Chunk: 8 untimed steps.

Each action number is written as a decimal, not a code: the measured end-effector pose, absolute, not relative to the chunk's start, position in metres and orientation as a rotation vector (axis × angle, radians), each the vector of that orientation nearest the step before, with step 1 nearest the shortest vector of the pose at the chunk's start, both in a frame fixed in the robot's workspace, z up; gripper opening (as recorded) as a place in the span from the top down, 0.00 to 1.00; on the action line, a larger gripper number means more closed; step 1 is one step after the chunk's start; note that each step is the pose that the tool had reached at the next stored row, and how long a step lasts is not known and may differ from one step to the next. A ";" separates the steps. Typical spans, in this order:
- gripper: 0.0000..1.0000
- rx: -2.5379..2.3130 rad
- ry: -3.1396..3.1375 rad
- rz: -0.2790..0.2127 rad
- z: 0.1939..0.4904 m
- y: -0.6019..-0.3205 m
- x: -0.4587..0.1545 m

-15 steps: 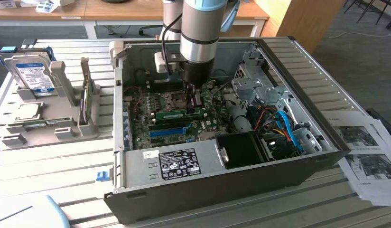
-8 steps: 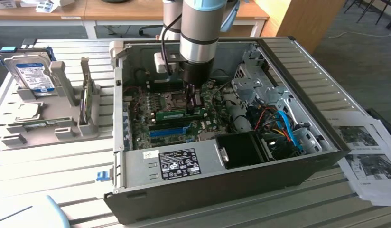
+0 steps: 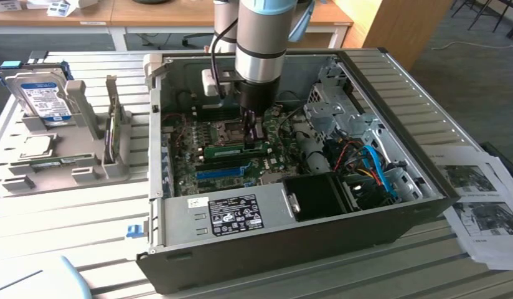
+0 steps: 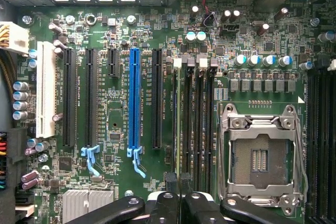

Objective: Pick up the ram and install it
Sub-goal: 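Insert the ram into the slot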

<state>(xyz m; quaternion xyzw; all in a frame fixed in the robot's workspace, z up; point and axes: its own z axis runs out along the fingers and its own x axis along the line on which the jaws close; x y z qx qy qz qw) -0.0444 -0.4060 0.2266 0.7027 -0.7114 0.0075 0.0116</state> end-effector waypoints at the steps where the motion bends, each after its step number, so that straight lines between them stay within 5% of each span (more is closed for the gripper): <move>1: 0.89 2.191 -2.218 0.023 0.227 -0.406 -0.044; 8: 0.89 2.191 -2.219 0.023 0.226 -0.406 -0.044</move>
